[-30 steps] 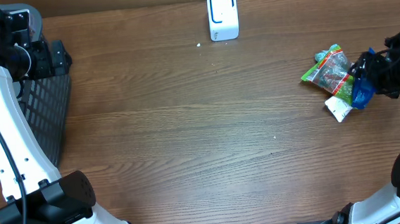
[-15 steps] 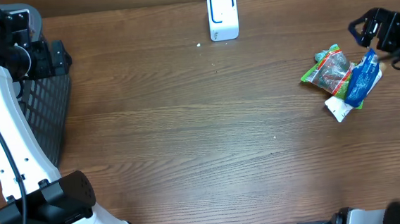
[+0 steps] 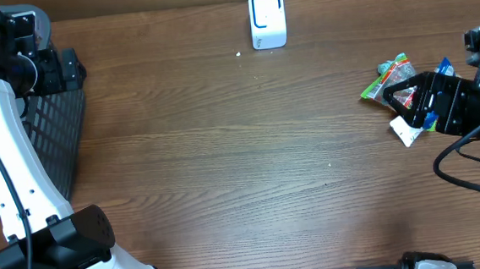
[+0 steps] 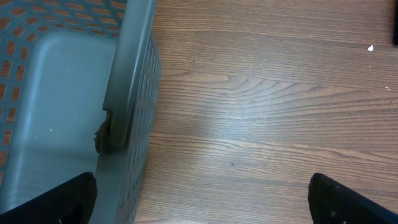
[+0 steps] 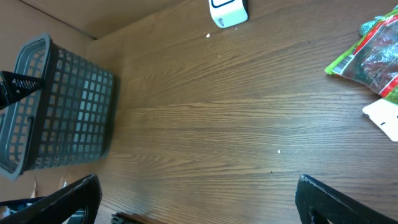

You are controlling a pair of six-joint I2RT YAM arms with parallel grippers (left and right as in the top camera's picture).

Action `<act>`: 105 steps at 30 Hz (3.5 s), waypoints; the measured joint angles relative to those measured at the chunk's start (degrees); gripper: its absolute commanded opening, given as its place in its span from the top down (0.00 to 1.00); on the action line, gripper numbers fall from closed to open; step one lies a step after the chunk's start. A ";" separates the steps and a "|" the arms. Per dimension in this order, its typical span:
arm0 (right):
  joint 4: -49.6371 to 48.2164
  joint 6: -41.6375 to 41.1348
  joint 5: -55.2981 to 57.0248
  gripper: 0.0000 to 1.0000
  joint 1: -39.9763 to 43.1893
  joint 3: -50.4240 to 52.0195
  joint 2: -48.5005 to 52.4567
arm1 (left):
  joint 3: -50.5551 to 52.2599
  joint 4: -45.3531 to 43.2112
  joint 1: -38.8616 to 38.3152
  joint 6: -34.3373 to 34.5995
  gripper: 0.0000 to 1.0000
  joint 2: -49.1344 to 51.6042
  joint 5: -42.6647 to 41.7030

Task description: Scan the item barcode

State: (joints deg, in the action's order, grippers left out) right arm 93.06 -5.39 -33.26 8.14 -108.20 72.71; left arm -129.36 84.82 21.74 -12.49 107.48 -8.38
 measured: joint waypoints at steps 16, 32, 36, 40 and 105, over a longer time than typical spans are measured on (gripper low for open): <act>-0.02 -1.05 -0.33 0.00 0.00 0.00 1.07 | 0.00 0.02 0.00 0.00 0.00 0.00 0.00; 0.00 -1.07 0.22 0.00 -2.19 0.00 -3.37 | 0.00 0.00 0.00 0.00 0.00 0.00 0.00; 0.00 -1.05 0.26 0.00 -3.45 0.00 -4.66 | 0.00 0.00 0.00 0.00 0.00 0.00 0.00; 0.02 -1.07 0.24 0.00 -3.69 0.00 -7.04 | 0.00 0.00 0.00 0.00 0.00 0.00 0.00; -89.57 24.55 11.89 0.00 -14.25 107.14 -72.08 | 0.00 0.02 0.00 0.00 0.00 0.00 0.00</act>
State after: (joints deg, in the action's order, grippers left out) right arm 3.49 19.16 -21.37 -6.11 -1.06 0.62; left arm -129.36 84.84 21.74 -12.49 107.48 -8.38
